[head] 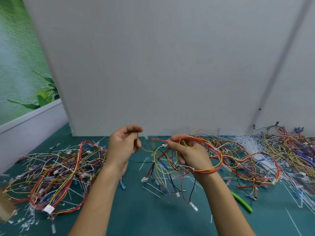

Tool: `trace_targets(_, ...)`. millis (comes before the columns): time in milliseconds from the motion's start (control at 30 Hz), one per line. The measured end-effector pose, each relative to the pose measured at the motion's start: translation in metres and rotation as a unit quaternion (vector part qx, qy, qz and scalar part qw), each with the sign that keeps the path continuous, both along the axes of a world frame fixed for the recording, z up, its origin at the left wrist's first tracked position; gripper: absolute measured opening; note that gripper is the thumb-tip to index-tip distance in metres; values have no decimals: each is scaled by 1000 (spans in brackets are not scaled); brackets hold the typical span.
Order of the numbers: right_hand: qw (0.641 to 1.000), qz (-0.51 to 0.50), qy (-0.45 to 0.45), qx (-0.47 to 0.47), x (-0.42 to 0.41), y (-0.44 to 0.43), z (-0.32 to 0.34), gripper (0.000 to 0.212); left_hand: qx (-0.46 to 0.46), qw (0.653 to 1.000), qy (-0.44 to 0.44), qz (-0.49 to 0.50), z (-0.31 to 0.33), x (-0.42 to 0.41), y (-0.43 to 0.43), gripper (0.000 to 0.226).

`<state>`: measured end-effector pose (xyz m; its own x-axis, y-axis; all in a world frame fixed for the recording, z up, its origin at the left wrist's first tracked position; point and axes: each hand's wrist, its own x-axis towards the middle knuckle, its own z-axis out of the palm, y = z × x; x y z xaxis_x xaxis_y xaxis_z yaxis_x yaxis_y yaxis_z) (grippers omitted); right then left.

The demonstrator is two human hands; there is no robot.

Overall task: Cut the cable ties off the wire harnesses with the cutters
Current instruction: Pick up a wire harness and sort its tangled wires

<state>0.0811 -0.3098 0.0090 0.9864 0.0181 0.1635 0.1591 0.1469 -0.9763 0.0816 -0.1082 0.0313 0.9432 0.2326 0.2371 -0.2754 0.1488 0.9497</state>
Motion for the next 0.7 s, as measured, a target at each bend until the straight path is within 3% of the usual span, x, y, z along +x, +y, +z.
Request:
trace_targets(200,1000,7,17,13,1,-17,7,17,26,998,11,64,-4,7,10,7)
trace_targets(367,992,74,44,92,-4,-25,12,34,198,978,55,47,-12,11,23,3)
trace_targets(467,984,117,46,128,-6,-24,14,8,361,926,109,-10,-18,10,26,11)
trace_targets(533,975,141,46,165,-5,-23,14,9,456,880,129,-39,-23,9,25,21)
trace_targets(600,958,168,62,222,-4,-21,14,15,473,871,125,-51,-24,8,22,31)
trace_targets(700,926,211,72,304,-4,-19,16,33,428,895,57,-113,-21,4,10,33)
